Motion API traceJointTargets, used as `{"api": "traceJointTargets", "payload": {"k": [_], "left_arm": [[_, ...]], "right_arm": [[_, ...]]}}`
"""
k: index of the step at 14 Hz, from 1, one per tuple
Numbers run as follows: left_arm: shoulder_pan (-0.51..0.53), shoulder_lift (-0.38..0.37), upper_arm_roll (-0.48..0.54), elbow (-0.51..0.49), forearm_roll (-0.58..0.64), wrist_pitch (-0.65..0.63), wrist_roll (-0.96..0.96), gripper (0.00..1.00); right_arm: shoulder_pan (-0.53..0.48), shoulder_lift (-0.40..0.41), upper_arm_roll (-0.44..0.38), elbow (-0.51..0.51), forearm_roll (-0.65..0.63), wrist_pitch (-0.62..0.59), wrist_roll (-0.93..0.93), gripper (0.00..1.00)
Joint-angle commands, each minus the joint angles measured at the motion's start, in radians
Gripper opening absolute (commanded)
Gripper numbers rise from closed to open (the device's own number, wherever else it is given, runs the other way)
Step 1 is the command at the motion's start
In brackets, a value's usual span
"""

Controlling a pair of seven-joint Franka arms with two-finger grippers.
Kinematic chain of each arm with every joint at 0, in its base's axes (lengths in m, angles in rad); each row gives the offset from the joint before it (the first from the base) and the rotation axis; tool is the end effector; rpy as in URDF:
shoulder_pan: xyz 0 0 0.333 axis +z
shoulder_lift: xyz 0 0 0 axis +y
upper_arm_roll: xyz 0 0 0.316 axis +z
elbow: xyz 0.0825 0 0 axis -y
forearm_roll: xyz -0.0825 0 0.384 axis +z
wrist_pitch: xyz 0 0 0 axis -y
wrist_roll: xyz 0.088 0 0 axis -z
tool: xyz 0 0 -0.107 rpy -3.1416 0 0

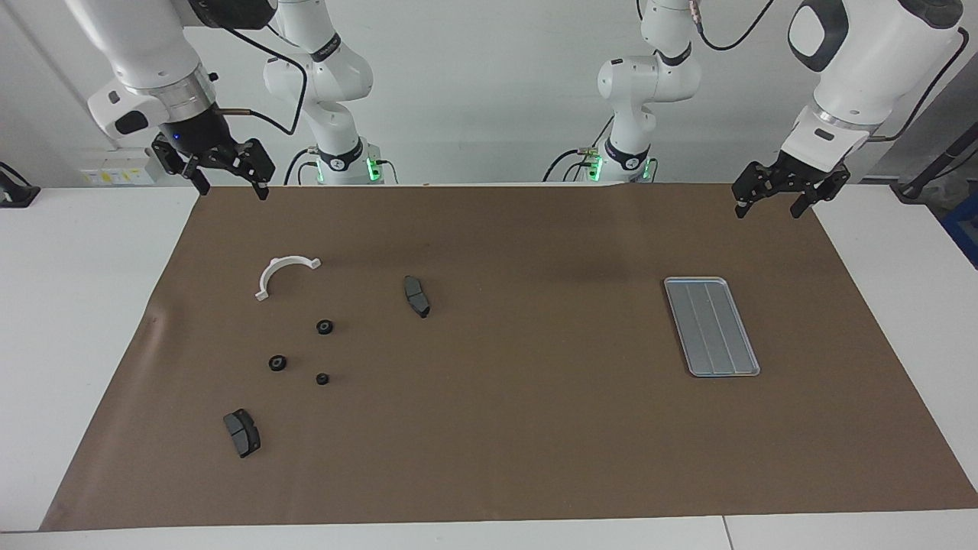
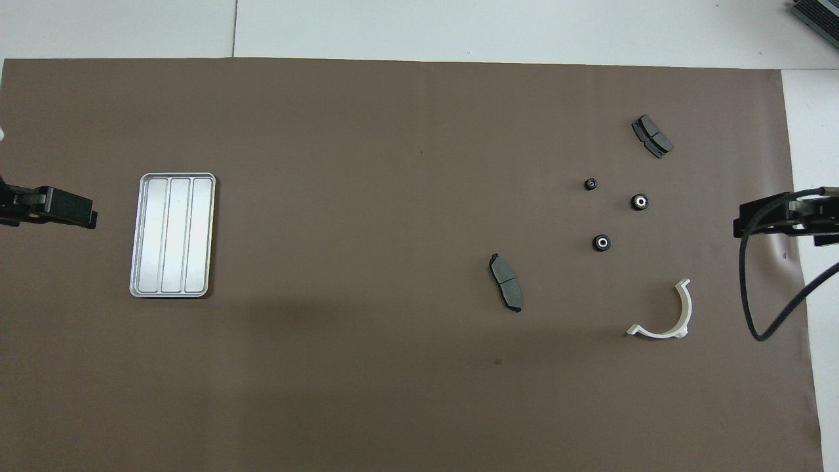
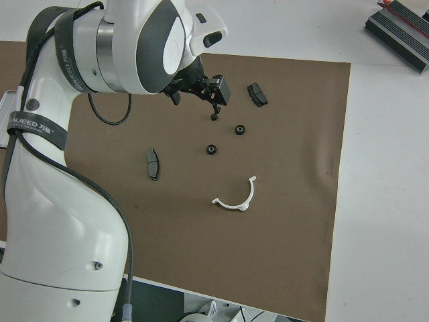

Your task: Pick bearing gear from pile to tray

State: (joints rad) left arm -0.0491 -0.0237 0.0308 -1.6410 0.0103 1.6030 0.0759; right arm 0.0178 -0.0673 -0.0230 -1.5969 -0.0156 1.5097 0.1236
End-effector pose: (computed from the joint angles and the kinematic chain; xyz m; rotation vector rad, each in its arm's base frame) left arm 0.5488 -0.0088 0.6072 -3.1289 0.1481 0.0228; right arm 0.5272 -0.0049 0.6433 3.1197 -0.2023 -0.0298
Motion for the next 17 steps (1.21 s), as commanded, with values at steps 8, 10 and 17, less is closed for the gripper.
{"api": "traceJointTargets", "payload": {"k": [8, 10, 17], "left_arm": [[-0.009, -0.030, 0.009, -0.030, -0.007, 0.000, -0.002, 1.00], [-0.006, -0.030, 0.009, -0.030, -0.009, 0.003, -0.002, 1.00], [-0.006, -0.030, 0.009, -0.030, -0.009, 0.006, -0.002, 1.00]], "right_arm": [[-0.007, -0.006, 0.012, -0.002, 0.003, -0.009, -0.018, 1.00], [-0.010, -0.006, 0.012, -0.002, 0.003, -0.009, -0.018, 1.00], [-0.009, -0.014, 0.014, -0.012, 0.003, -0.008, -0.019, 1.00]]}}
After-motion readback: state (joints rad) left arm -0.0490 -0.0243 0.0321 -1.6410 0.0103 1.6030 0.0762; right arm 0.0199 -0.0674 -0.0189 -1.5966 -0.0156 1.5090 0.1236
